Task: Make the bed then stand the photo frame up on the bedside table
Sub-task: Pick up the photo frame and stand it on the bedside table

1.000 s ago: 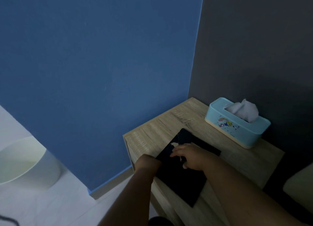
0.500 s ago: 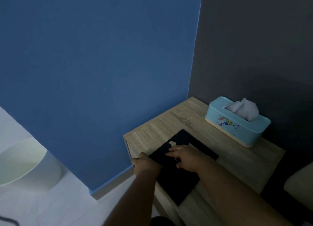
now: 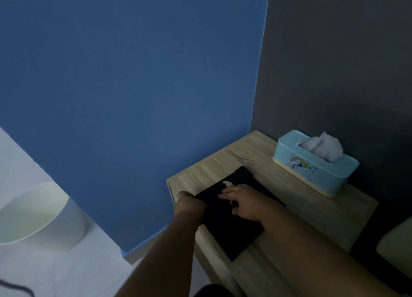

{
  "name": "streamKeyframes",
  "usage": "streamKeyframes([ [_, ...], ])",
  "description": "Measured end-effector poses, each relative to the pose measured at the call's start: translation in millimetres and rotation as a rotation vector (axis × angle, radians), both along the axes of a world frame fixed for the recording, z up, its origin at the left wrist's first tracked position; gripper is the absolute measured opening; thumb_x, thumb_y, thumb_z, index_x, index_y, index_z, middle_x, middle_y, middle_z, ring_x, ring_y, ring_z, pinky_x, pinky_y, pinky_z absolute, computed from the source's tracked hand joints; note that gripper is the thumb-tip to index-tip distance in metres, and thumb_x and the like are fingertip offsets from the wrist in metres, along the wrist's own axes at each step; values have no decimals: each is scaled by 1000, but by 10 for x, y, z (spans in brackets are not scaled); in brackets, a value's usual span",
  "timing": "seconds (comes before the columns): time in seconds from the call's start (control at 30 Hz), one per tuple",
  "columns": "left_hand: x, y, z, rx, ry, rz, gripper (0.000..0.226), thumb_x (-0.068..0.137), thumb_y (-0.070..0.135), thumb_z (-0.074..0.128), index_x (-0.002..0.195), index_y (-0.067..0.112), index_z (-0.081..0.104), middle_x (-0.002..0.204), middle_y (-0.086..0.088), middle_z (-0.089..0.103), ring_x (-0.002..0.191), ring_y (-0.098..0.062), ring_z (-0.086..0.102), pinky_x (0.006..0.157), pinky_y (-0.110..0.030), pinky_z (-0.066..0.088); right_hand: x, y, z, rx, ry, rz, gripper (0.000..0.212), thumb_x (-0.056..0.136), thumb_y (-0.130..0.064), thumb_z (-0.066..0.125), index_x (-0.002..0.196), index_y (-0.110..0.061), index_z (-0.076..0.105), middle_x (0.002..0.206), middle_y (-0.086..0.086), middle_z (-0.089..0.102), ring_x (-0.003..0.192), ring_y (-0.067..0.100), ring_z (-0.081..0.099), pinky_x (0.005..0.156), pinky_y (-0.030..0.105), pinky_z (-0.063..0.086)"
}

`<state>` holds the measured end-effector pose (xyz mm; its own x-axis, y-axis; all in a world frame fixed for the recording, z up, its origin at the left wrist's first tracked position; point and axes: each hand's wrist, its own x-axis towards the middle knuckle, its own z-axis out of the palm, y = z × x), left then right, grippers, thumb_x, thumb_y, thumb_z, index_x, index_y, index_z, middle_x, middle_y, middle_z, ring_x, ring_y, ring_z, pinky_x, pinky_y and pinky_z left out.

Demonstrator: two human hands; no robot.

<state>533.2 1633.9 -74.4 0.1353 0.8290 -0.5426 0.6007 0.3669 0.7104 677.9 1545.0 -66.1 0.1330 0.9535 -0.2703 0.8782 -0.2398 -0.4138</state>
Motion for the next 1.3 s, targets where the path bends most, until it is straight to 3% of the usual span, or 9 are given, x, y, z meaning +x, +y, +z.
streamKeyframes([
  [0.13, 99, 127, 285, 129, -91, 4, 38, 84, 10, 65, 119, 11, 51, 106, -14, 56, 88, -28, 57, 55, -29, 54, -19, 48, 234, 103, 101, -72, 52, 82, -18, 68, 131, -26, 54, 144, 1, 46, 136, 14, 35, 101, 19, 29],
  [0.4, 291, 364, 650, 98, -387, 102, 34, 82, 7, 69, 111, 13, 51, 113, -18, 59, 98, -33, 64, 73, -37, 58, -116, 150, 644, 163, 368, -262, 64, 69, -52, 74, 124, -25, 58, 114, -4, 61, 101, 11, 58, 87, 28, 46],
  [0.53, 287, 371, 738, -39, -632, 129, 37, 86, 9, 64, 119, -3, 51, 113, -21, 61, 94, -30, 66, 67, -35, 59, -174, 202, 752, 194, 348, -308, 58, 68, -50, 73, 119, -27, 57, 95, -9, 60, 85, 9, 59, 70, 26, 46],
  [0.67, 239, 244, 856, -162, -851, 193, 22, 98, 4, 37, 99, 1, 58, 95, -14, 63, 80, -23, 61, 69, -31, 54, -216, 315, 806, 265, 258, -367, 41, 73, -38, 64, 110, -20, 64, 90, 0, 66, 82, 18, 64, 71, 31, 52],
  [0.8, 178, 172, 781, -157, -854, -54, 50, 91, -14, 25, 130, 5, 49, 126, -13, 57, 97, -24, 61, 87, -34, 52, -225, 417, 909, 330, 183, -419, 34, 76, -36, 63, 102, -15, 69, 90, 2, 66, 80, 18, 63, 68, 29, 51],
  [0.9, 117, 81, 720, -132, -762, -256, 58, 90, -18, 32, 136, 14, 46, 118, -4, 58, 98, -23, 61, 93, -35, 50, -190, 507, 1010, 310, 204, -494, 33, 79, -37, 61, 98, -10, 69, 93, 6, 67, 83, 20, 63, 70, 30, 50],
  [1.03, 86, -13, 638, -94, -696, -482, 72, 82, -13, 51, 135, 35, 44, 121, 3, 59, 111, -24, 61, 93, -36, 48, -127, 650, 1126, 339, 266, -659, 28, 80, -33, 57, 66, -9, 51, 64, 3, 50, 54, 16, 48, 43, 25, 29],
  [1.2, 122, -53, 685, 98, -704, -480, 53, 82, -1, 65, 118, 35, 53, 124, 6, 56, 101, -16, 62, 88, -27, 50, -62, 798, 1163, 362, 493, -824, 38, 78, -35, 59, 96, -2, 62, 91, 12, 67, 77, 28, 67, 65, 34, 57],
  [1.3, 141, 2, 652, 123, -697, -441, 43, 87, -1, 60, 114, 32, 52, 118, 4, 57, 98, -17, 61, 81, -25, 53, -36, 824, 1103, 371, 633, -838, 45, 80, -38, 65, 108, -3, 60, 94, 10, 66, 78, 25, 67, 79, 39, 59],
])
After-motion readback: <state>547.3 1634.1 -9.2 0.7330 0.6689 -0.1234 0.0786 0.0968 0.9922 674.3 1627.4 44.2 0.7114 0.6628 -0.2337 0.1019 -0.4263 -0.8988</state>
